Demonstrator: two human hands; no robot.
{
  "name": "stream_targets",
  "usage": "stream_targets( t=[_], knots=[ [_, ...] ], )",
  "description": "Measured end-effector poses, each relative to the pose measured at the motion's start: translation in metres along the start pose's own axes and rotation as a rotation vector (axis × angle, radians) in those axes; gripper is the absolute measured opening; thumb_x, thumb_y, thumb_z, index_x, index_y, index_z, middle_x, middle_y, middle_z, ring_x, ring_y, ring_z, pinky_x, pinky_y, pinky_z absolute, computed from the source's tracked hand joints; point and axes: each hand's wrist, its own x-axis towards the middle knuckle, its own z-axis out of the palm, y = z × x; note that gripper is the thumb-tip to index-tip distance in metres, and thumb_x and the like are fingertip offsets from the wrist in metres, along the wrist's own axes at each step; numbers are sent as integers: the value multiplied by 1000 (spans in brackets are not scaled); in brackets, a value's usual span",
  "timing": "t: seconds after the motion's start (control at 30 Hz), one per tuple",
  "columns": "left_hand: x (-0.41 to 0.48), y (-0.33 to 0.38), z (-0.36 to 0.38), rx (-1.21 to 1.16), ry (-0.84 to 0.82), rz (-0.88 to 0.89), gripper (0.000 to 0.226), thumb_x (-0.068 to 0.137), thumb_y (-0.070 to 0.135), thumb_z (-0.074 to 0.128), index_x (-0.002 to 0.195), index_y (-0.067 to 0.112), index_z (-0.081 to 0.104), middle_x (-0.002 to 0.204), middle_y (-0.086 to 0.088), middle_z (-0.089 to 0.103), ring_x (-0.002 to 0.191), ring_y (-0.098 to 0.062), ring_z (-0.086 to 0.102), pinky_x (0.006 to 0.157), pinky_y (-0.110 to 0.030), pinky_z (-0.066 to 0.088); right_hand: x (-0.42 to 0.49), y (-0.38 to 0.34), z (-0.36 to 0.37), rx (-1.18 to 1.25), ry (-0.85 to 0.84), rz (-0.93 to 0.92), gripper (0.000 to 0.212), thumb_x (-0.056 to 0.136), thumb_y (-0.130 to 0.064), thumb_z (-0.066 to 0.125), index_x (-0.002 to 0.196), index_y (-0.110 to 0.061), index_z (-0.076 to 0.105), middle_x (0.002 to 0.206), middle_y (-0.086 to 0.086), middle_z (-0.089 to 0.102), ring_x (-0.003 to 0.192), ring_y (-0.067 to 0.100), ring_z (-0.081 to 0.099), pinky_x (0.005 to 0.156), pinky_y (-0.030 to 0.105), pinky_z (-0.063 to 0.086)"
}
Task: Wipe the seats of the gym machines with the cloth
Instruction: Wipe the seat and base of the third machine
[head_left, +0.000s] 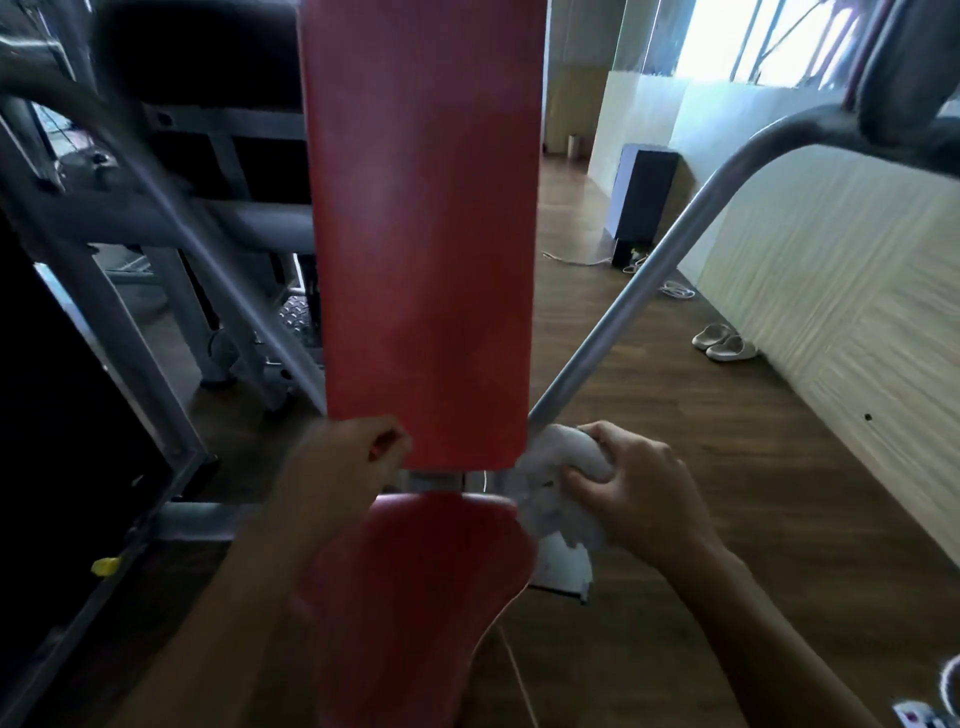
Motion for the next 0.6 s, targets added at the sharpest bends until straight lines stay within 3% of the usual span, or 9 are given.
stream_targets(
  t=[0.1,0.17,0.37,0.6],
  knots=[
    [4,57,-4,0,38,-31,24,92,49,53,92,30,68,79,15,70,74,-6,66,72,-37,55,-1,20,-58,13,14,-20,31,79,-39,72,110,-36,67,88,-21,69,78,-6,64,66,19,51],
    [11,100,-7,-40,63,-36,25,91,52,50,92,34,67,79,19,69,74,1,64,71,-36,55,5,28,-93,62,44,-35,34,79,-37,73,112,-35,67,88,-21,69,80,-5,64,67,21,53],
    [28,215,-23,-125,109,-36,22,91,48,52,92,33,67,79,18,68,73,-1,62,72,-36,53,34,20,-176,187,121,-128,32,83,-41,73,114,-36,65,92,-19,71,84,1,67,72,34,56],
    [21,309,-57,-8,167,-2,32,90,52,41,91,33,66,83,17,63,78,-2,55,68,-26,48,37,5,-264,175,107,-193,39,83,-49,72,118,-34,64,99,-17,65,85,0,62,68,28,54]
  ],
)
